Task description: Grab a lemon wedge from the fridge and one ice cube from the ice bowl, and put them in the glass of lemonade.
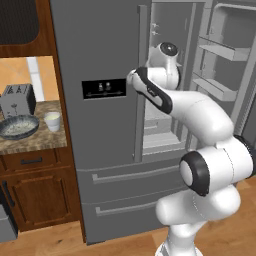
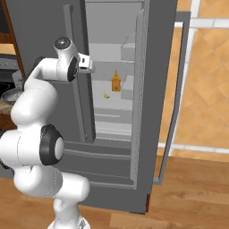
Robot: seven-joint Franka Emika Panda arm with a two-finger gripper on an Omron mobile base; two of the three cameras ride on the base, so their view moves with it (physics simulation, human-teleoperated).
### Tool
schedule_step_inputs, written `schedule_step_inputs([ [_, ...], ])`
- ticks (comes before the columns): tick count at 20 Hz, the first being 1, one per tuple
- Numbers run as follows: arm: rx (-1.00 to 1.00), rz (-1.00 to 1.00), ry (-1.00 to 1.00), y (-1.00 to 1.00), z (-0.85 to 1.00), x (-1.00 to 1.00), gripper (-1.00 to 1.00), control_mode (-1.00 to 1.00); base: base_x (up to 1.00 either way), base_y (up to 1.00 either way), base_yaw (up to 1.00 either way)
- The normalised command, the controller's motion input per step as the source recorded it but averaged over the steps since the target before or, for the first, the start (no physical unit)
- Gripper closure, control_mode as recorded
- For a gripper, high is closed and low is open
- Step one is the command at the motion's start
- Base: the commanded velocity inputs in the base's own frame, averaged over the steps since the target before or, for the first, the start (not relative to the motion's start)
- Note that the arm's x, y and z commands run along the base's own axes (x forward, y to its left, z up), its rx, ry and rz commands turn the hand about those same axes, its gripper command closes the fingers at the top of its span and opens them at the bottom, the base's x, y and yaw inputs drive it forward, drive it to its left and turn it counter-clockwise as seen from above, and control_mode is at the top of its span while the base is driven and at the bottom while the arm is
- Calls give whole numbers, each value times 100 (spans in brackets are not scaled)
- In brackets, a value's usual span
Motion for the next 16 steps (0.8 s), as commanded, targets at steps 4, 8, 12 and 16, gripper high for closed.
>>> schedule_step_inputs([
  [4,0,-13,-2,41,0,0,-100,-100,0,0,0],
  [8,0,-5,-4,39,0,-19,-100,-100,0,0,0],
  [12,0,-2,-1,6,0,22,-100,-100,0,0,0],
  [16,0,-2,0,-4,0,30,-100,-100,0,0,0],
])
